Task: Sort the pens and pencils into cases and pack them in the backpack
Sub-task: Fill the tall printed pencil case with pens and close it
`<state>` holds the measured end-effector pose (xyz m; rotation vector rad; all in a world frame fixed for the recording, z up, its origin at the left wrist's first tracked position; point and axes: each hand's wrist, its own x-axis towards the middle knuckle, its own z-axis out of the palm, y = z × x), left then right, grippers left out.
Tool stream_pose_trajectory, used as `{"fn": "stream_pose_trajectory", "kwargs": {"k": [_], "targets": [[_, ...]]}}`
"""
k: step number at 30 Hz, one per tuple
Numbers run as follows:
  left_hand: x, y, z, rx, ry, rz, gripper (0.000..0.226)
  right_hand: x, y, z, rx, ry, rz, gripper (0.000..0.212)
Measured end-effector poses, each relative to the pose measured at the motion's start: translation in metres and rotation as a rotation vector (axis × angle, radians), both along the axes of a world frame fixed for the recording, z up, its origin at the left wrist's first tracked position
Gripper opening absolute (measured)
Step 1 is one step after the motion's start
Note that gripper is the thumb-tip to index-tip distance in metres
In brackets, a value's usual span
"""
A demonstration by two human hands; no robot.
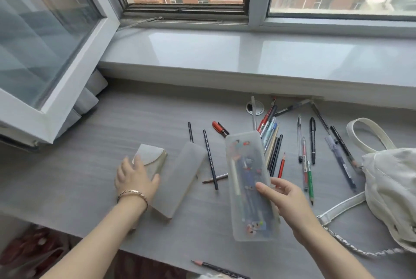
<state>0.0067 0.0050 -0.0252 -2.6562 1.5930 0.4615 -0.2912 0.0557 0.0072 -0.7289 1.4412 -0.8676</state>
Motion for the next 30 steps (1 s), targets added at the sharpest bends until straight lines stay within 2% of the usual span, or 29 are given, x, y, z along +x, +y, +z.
{"fn": "stream_pose_trajectory", "kwargs": {"k": [1,3,6,10,13,15,19,24,27,30], "targets": [[0.010,-0.001,-0.001,0.094,0.011,0.044,0.075,0.004,-0.005,0.000,0.011,0.013,0.026,0.007],[0.025,0.000,-0.005,0.181,0.101,0.104,0.079,0.017,-0.015,-0.001,0.012,0.060,0.068,0.017],[0.033,0.000,-0.004,0.080,0.181,0.184,0.071,0.044,-0.031,-0.001,0.018,0.118,0.102,0.033],[0.048,-0.009,0.018,-0.101,0.151,0.335,0.068,0.104,-0.052,-0.009,0.078,0.074,0.143,0.043],[0.056,-0.016,0.030,-0.146,0.132,0.330,0.067,0.162,-0.066,-0.019,0.113,0.051,0.196,0.065],[0.059,-0.018,0.034,-0.161,0.127,0.322,0.071,0.195,-0.071,-0.025,0.131,0.090,0.253,0.056],[0.060,-0.017,0.036,-0.122,0.127,0.294,0.078,0.232,-0.071,-0.036,0.129,0.174,0.352,0.046],[0.056,-0.014,0.029,-0.061,0.137,0.236,0.084,0.214,-0.057,-0.023,0.000,0.321,0.571,0.038],[0.039,-0.012,0.034,-0.117,0.139,0.117,0.087,0.181,-0.053,-0.013,-0.134,0.374,0.481,0.039],[0.011,-0.007,0.043,-0.118,0.230,-0.145,0.090,0.144,-0.055,0.003,-0.313,0.355,0.309,0.062]]}}
